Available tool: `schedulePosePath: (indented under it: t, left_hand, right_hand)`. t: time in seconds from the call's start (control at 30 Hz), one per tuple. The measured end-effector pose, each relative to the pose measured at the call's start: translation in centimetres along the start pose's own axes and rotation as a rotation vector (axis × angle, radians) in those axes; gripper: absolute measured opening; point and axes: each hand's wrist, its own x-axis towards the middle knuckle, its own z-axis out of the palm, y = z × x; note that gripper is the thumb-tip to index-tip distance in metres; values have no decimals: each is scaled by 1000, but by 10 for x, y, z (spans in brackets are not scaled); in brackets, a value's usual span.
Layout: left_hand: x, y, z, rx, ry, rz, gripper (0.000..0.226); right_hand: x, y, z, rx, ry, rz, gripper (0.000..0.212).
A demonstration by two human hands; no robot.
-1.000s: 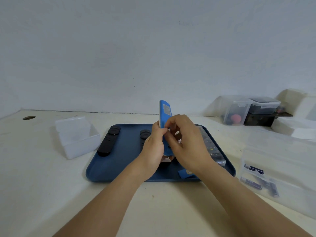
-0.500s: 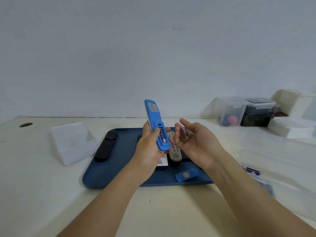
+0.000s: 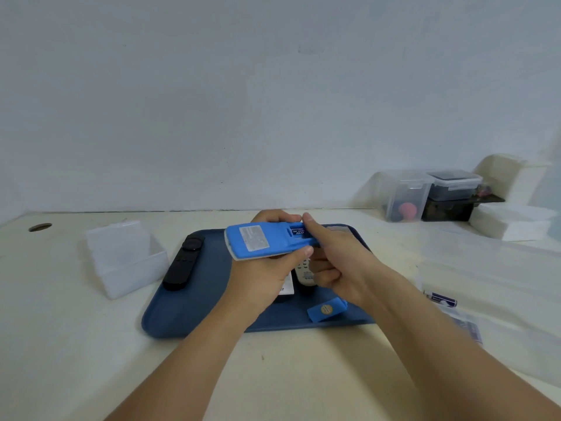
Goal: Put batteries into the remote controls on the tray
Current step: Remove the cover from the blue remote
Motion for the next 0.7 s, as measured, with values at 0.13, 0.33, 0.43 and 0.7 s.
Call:
schedulePosePath:
  t: [0.13,0.33,0.43,0.7]
  left_hand:
    - [2,2,4,177,-16,-50,49]
    - [5,27,-7,-463,-179,-770,56]
    - [-1,26,0,-339,-247,-789,52]
    - [-2,28,9,-381,-86,-598,37]
  right_hand:
    - [1,-3,-7,168,-16,-80,36]
    - [-9,-12,-16,-157,-104,-237,38]
    - [-8,-3,-4,-277,-23,-414,36]
    - [-18,4,9,-421,334,-915,34]
